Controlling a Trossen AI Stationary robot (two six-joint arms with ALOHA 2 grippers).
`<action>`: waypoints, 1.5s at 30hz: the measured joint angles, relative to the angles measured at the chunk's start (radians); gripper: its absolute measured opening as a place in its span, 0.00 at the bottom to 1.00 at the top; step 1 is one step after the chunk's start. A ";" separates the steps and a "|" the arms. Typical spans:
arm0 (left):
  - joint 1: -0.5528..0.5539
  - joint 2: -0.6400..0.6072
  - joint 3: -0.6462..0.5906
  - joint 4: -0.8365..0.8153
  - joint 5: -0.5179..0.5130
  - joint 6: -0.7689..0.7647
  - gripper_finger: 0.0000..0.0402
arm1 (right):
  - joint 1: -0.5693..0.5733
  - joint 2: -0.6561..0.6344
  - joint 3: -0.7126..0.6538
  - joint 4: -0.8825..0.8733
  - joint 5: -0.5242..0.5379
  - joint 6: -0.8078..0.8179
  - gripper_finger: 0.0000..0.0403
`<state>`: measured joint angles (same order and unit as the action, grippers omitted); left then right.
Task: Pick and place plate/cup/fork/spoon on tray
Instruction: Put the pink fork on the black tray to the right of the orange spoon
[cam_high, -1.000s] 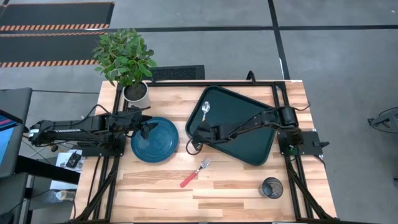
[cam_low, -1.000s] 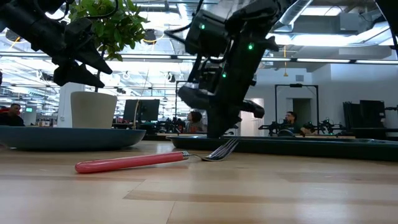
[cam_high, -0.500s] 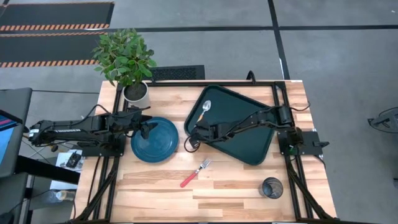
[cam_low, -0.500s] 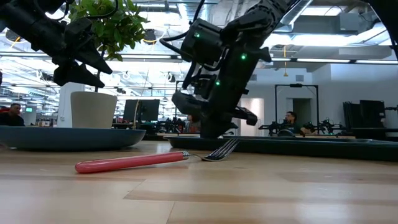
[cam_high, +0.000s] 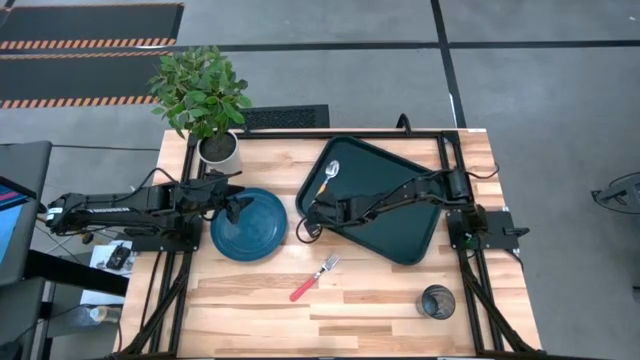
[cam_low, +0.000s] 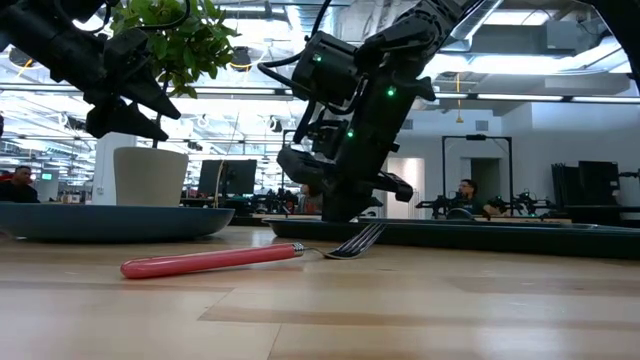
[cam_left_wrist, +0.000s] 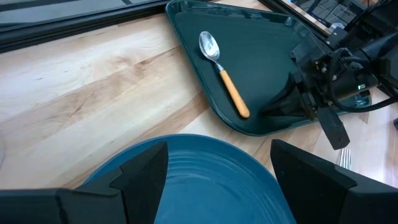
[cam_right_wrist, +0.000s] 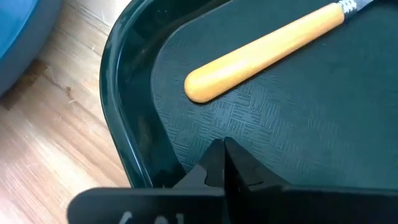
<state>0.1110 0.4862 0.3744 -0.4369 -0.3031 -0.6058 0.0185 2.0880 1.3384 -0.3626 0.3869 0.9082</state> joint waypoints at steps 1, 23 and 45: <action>0.000 0.000 0.000 0.000 0.000 0.000 0.67 | 0.000 0.000 0.000 0.000 0.002 0.000 0.03; 0.000 0.000 0.000 0.001 0.028 0.000 0.67 | 0.182 -0.205 -0.001 -0.268 -0.258 0.058 0.32; 0.000 0.005 0.000 0.001 0.003 0.003 0.67 | 0.195 -0.084 -0.002 -0.164 -0.366 0.107 0.41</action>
<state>0.1108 0.4911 0.3744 -0.4362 -0.3000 -0.6029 0.2134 2.0037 1.3369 -0.5270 0.0212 1.0153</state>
